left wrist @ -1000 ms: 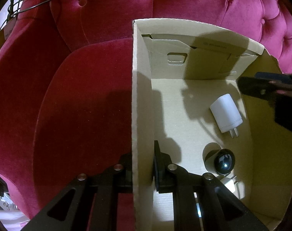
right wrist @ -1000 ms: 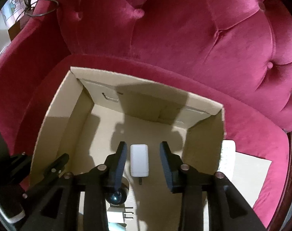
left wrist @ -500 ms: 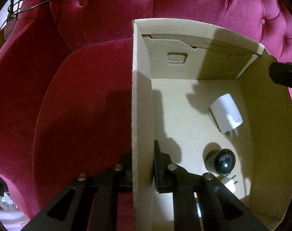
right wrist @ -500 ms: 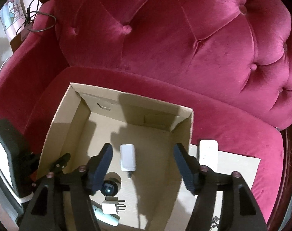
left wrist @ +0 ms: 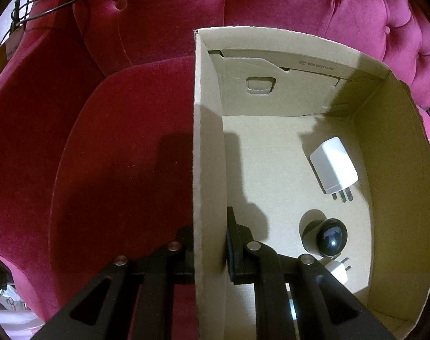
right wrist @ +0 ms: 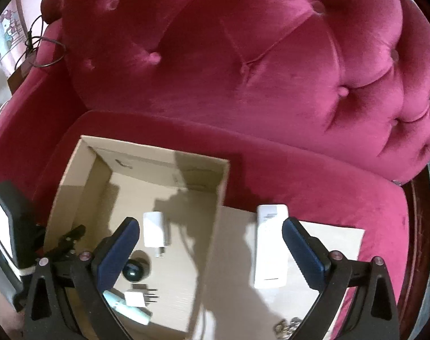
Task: Organize rigid objects
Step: 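Move the right gripper out of the box toward the white remote control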
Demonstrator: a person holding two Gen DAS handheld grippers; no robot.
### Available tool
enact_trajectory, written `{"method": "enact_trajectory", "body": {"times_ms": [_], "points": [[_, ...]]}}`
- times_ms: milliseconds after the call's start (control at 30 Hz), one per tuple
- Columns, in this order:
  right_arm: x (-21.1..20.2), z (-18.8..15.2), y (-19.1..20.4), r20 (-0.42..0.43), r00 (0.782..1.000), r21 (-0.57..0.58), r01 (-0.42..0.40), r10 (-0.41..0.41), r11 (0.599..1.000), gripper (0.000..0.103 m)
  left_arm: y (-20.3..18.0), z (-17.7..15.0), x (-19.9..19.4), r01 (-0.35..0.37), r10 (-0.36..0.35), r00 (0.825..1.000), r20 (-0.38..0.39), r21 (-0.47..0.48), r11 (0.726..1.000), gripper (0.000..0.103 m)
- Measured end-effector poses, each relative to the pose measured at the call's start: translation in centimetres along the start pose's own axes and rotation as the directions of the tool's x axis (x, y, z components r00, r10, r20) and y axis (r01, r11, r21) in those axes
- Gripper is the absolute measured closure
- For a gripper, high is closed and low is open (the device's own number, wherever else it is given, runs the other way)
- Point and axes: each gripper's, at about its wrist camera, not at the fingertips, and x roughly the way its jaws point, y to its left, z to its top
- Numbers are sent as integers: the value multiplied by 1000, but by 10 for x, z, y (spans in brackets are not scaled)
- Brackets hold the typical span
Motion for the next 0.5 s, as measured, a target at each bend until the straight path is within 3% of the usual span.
{"method": "enact_trajectory", "body": {"times_ms": [500], "points": [[16, -22, -52, -13, 998, 19, 61, -61, 998, 0, 0, 0, 0, -1, 1, 1000, 0, 0, 1000, 89]]}}
